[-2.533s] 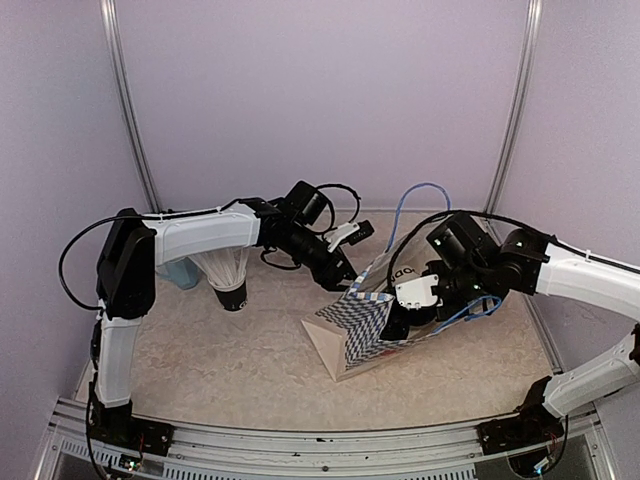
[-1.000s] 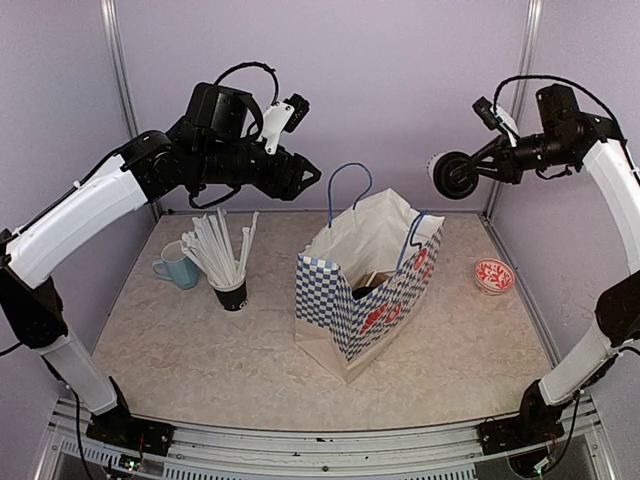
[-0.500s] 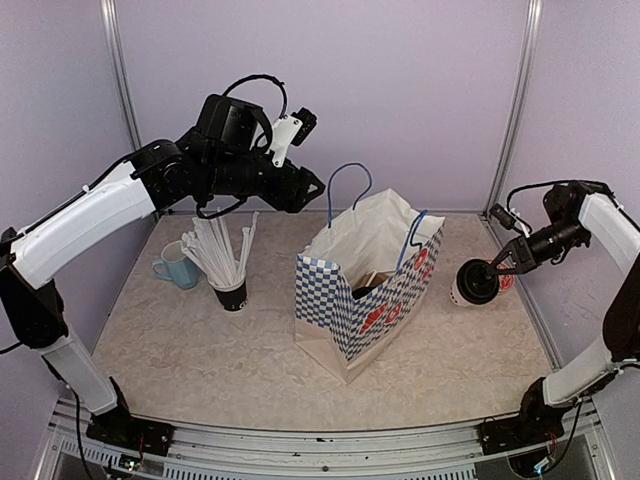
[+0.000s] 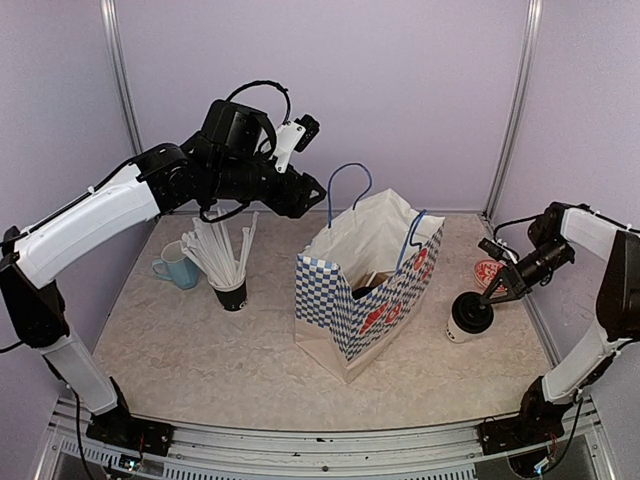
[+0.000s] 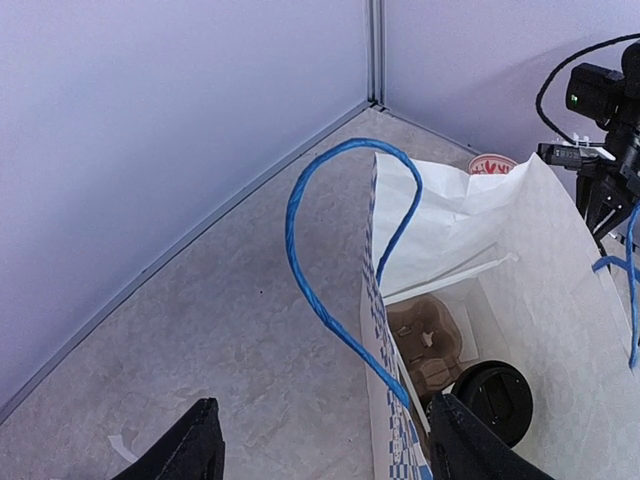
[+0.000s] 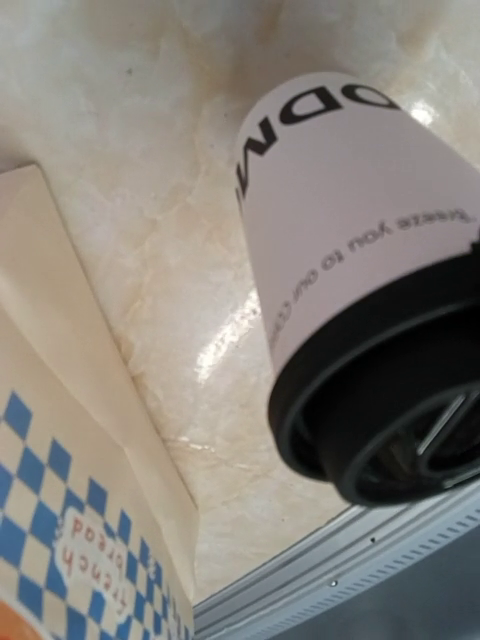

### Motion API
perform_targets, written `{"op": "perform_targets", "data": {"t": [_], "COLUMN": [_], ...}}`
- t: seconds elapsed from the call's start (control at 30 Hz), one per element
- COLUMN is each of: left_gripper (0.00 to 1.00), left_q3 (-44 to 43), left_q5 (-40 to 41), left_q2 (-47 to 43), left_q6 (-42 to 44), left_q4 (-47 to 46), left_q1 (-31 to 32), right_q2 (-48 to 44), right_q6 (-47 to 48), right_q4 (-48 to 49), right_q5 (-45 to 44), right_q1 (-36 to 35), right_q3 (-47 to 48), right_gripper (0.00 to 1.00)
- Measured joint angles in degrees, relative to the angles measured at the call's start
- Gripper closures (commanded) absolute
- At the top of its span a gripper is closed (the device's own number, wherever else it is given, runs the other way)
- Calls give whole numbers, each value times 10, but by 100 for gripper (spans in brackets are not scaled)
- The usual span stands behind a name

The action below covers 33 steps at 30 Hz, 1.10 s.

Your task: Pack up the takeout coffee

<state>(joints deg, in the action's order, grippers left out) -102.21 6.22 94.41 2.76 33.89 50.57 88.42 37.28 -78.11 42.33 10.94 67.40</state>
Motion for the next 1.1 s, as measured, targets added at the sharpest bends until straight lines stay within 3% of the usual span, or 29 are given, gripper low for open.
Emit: {"op": "perform_targets", "data": {"t": [0.13, 0.23, 0.4, 0.43, 0.5, 0.73, 0.9, 1.1], "left_gripper": [31, 31, 31, 31, 31, 31, 31, 31], "left_q3": [0, 0, 0, 0, 1, 12, 15, 15], "left_q5": [0, -2, -5, -5, -4, -3, -1, 2], "left_q2": [8, 14, 16, 16, 16, 15, 14, 8], "left_q6": [0, 0, 0, 0, 0, 0, 0, 0], "left_q4": [0, 0, 1, 1, 1, 3, 7, 13], "left_q1": [0, 0, 0, 0, 0, 0, 0, 0], "right_q2": [18, 32, 41, 40, 39, -52, -136, -135], "right_q6": [0, -2, 3, 3, 12, 139, 222, 273], "right_q4": [-1, 0, -2, -2, -2, 11, 44, 66], "right_q5": [-2, -4, -10, -12, -15, -55, -143, -231], "right_q1": [0, 0, 0, 0, 0, -19, -110, -175], "right_q3": [3, 9, 41, 51, 78, 110, 74, 20], "right_gripper": [77, 52, 31, 25, 2, 2, 7, 8]}}
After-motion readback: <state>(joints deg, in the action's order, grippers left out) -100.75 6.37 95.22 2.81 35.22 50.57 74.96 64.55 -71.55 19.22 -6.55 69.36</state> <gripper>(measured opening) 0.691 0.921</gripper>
